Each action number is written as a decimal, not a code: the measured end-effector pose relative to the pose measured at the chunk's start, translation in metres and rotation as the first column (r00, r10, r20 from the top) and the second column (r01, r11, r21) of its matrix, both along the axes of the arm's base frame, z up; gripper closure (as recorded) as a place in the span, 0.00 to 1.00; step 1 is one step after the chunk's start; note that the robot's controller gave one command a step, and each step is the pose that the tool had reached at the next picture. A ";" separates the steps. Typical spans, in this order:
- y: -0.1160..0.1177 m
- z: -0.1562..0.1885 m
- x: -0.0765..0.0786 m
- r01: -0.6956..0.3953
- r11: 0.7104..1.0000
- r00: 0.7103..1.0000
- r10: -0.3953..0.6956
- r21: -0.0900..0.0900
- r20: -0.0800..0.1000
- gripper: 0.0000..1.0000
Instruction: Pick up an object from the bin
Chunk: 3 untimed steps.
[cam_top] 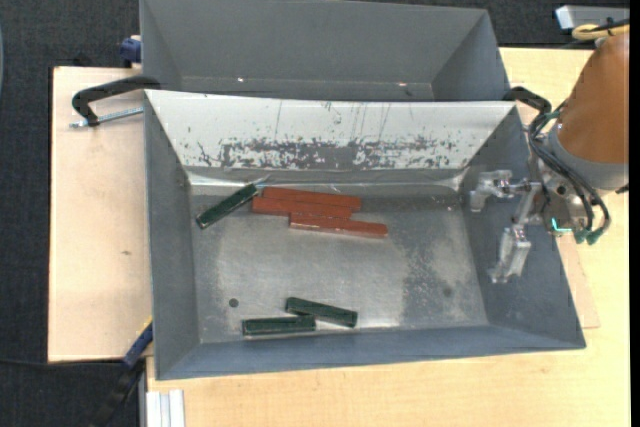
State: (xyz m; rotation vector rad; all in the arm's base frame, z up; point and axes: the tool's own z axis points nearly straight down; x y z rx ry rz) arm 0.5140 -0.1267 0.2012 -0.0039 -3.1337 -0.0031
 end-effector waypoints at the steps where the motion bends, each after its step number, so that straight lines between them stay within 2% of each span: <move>1: 0.000 0.004 0.002 -0.002 1.000 1.000 0.002 -0.002 0.009 0.00; 2: 0.043 -0.025 0.003 0.039 0.999 0.999 -0.039 -0.003 0.013 0.00; 3: 0.077 -0.045 0.007 -0.059 0.998 0.998 0.059 0.002 0.005 0.00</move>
Offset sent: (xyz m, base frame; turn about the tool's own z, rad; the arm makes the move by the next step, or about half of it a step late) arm 0.0022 0.0947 -0.0612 0.0666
